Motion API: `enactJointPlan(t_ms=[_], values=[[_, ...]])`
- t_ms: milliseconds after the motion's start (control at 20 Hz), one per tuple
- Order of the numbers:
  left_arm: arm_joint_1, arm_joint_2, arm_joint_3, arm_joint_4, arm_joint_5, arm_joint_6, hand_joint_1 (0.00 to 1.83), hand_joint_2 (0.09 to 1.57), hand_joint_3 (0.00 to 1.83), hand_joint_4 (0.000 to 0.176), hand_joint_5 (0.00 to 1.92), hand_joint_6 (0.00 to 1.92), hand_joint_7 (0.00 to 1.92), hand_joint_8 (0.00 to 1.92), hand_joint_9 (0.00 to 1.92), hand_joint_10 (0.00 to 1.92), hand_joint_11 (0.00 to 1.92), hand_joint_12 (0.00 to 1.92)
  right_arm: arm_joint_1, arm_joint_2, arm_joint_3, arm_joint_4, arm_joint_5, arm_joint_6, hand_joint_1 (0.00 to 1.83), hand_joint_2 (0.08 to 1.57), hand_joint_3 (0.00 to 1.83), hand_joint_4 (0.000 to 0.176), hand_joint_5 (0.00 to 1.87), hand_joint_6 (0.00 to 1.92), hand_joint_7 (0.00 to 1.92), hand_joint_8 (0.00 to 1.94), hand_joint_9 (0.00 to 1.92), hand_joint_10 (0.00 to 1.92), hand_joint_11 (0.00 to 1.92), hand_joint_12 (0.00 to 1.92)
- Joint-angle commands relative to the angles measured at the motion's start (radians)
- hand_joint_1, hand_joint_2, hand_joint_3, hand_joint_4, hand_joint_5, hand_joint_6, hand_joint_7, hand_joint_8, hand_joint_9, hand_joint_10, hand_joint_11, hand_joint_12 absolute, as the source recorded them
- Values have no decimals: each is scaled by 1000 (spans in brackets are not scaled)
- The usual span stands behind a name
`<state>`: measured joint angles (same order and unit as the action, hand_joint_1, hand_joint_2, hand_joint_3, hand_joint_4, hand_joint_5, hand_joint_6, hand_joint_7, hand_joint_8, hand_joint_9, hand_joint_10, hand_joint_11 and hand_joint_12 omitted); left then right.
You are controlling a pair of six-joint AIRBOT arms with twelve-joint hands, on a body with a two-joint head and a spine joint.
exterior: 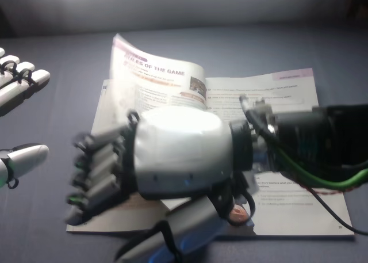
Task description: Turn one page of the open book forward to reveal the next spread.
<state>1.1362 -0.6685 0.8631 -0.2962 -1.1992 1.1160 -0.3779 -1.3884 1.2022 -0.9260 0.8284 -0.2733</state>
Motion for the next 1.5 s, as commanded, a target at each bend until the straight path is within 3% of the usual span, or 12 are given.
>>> enactJointPlan(t_ms=[0, 150, 550, 650, 700, 850, 1050, 1100, 1250, 1350, 1400, 1450], values=[[-10, 12, 8, -9, -117, -4, 0, 1330, 15, 0, 108, 7, 115, 7, 76, 10, 36, 17, 11, -4, -10, 48, 136, 4, 0, 1243, 0, 0, 729, 5, 736, 0, 624, 3, 221, 500], [-10, 12, 10, -9, -113, -4, 0, 1322, 9, 0, 112, 7, 127, 10, 91, 13, 56, 26, 26, -5, -13, 63, 187, 4, 0, 1247, 0, 0, 769, 9, 705, 0, 606, 0, 215, 405], [-10, 12, 2, -9, -110, -7, 0, 1357, 14, 0, 135, 9, 152, 10, 120, 14, 93, 46, 28, 85, -5, 154, 191, 4, 0, 1236, 4, 0, 631, 12, 658, 23, 578, 31, 167, 690], [-10, 12, 0, -14, -110, -7, 0, 1342, 4, 0, 124, 1, 154, 5, 115, 7, 98, 52, 28, 93, 3, 186, 162, 4, 0, 1265, 18, 0, 491, 0, 620, 1, 543, 3, 179, 545], [-10, 12, -1, -16, -111, -7, 0, 1409, 13, 0, 196, 4, 216, 3, 146, 3, 96, 73, 28, 112, 8, 207, 152, 4, 0, 1201, 0, 0, 469, 0, 690, 10, 616, 13, 122, 862], [-10, 11, -5, -19, -117, -8, 0, 1141, 0, 0, 97, 4, 88, 4, 51, 5, 22, 14, -1, 194, 20, 304, 129, 4, 0, 1193, 0, 0, 421, 0, 679, 14, 606, 22, 40, 1035], [-9, 11, -11, -20, -146, -11, 0, 1333, 16, 0, 131, 0, 148, 1, 117, 0, 69, 57, -60, 281, 21, 456, 124, 4, 0, 1192, 0, 0, 420, 1, 678, 15, 605, 24, 38, 1040], [-9, 11, -12, -18, -164, -15, 0, 1319, 5, 0, 122, 0, 140, 0, 95, 0, 45, 48, -78, 309, 18, 498, 131, 4, 0, 1279, 13, 0, 288, 3, 364, 2, 332, 1, 1, 751], [-10, 7, -14, -14, -216, -39, 0, 1321, 3, 1, 110, 6, 113, 1, 82, 0, 52, 51, -135, 370, 2, 600, 183, 4, 0, 1295, 12, 0, 203, 0, 200, 5, 148, 15, 0, 350], [-10, -1, -18, -14, -250, -42, 0, 1314, 0, 1, 106, 4, 103, 0, 73, 0, 48, 49, -201, 431, -21, 673, 233, 4, 0, 1281, 3, 0, 215, 1, 238, 8, 204, 8, 21, 439], [-10, -7, -18, -14, -263, -45, 0, 1318, 2, 34, 103, 2, 86, 0, 48, 0, 8, 27, -237, 459, -38, 712, 261, 4, 0, 1173, 0, 0, 201, 1, 226, 3, 220, 3, 33, 444], [-10, -12, -18, -14, -277, -52, 0, 1318, 2, 34, 103, 2, 86, 0, 48, 0, 8, 27, -272, 483, -56, 759, 298, 4, 0, 1173, 0, 0, 201, 1, 226, 3, 220, 3, 33, 444]])
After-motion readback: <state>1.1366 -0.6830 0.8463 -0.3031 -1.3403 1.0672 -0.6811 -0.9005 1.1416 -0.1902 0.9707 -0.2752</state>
